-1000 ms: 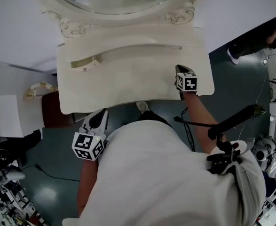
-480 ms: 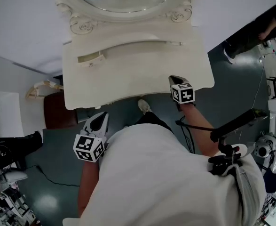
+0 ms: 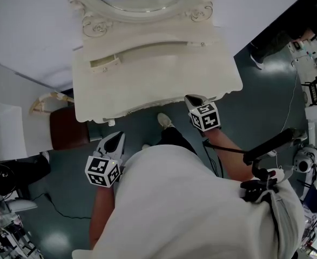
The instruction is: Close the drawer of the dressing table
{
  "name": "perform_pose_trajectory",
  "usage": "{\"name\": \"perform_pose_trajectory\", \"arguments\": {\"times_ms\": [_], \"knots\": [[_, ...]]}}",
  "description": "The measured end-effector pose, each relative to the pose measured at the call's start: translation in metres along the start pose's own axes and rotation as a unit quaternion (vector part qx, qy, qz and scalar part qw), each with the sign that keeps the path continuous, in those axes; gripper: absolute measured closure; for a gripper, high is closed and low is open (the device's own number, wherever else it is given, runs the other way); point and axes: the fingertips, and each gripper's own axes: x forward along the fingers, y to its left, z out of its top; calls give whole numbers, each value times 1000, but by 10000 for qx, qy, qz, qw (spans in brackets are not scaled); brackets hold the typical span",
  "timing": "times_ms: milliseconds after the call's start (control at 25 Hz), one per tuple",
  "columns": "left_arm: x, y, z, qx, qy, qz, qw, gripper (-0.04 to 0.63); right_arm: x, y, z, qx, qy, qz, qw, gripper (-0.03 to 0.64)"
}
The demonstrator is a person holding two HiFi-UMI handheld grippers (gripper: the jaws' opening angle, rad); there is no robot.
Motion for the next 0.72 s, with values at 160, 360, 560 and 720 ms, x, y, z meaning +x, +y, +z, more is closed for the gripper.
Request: {"name": "perform_pose_trajectory", "arguments": {"times_ms": [160,360,560,720], "knots": [[-13,-7,-12,34,3,-72,10000,592,-18,29,-8,-57,-54,97,9999,617],[-24,-10,-25,14,15,-102,9999,592,-30,53,-15,-143,-77,188,9997,617],[-36,-14,-34,-16,-11,-105,9999,592,-41,73,-17,-247,-117,283,9992,617],[-41,-16,-43,-33,-9,-118,9999,592,-45,86,-16,-366,-180,341,9986,617]]}}
